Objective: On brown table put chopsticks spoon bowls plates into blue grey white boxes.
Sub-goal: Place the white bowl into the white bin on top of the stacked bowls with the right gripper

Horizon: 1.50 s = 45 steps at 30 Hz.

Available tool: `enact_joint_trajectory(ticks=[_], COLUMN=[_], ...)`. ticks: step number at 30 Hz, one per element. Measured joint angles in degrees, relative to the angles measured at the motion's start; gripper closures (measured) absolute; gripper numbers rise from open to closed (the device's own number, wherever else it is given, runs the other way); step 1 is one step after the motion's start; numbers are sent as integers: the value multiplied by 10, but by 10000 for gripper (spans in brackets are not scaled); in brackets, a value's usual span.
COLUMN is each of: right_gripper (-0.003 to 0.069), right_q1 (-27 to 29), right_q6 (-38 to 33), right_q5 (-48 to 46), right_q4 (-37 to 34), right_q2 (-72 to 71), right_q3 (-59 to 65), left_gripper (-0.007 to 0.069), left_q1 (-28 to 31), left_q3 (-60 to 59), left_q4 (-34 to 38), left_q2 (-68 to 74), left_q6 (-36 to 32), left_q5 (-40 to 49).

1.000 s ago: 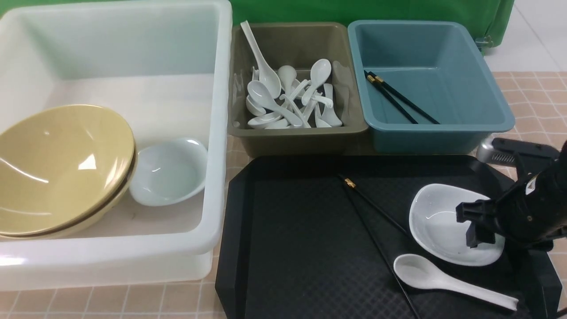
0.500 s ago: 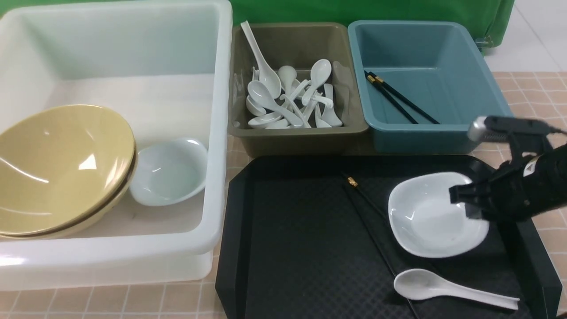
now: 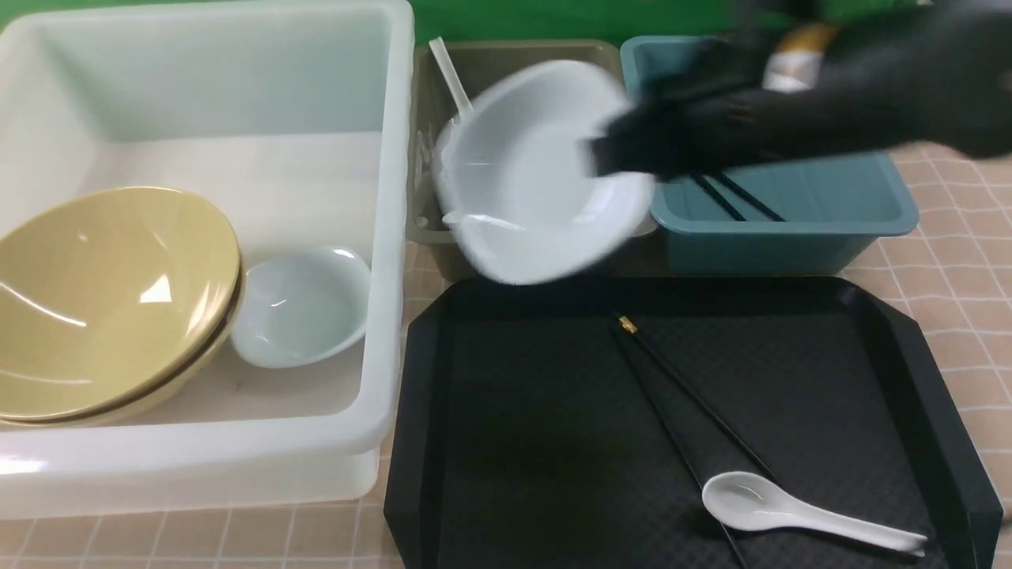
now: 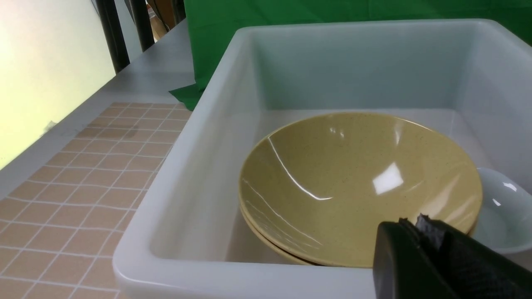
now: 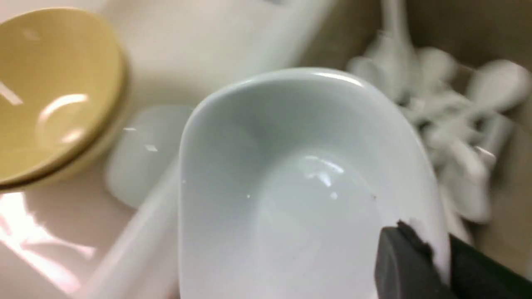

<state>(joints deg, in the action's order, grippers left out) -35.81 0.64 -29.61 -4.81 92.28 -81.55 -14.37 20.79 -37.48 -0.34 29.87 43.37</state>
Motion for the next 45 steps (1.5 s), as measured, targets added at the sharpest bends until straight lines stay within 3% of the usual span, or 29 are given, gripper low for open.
enact_joint_trajectory(ticks=[8,13,21,34,38,42,45], right_gripper=[589,589,588,581,519,322,209], right_q1=[-78,-116,-141,-158,-152,-152,-152], right_q6=[-6,13,59,103,130,144,118], right_q5=[-168,-255,-261,-229,-198,-197,-250], right_q4=[34,139,181,180,176,174,172], right_q2=[237,338,413,451,457,458,453], right_q3=[-343,-511,-555,-555,-555,-560,-583], left_gripper=[622,622,622,622,622,622,622], left_q1=[0,0,0,-1,-1,-1,-1], left_q3=[0,0,0,0,0,0,0], left_q4=[0,0,0,0,0,0,0], left_q2=[0,0,0,0,0,0,0], left_q6=[0,0,0,0,0,0,0], left_q5=[0,1,1,1,1,2,2])
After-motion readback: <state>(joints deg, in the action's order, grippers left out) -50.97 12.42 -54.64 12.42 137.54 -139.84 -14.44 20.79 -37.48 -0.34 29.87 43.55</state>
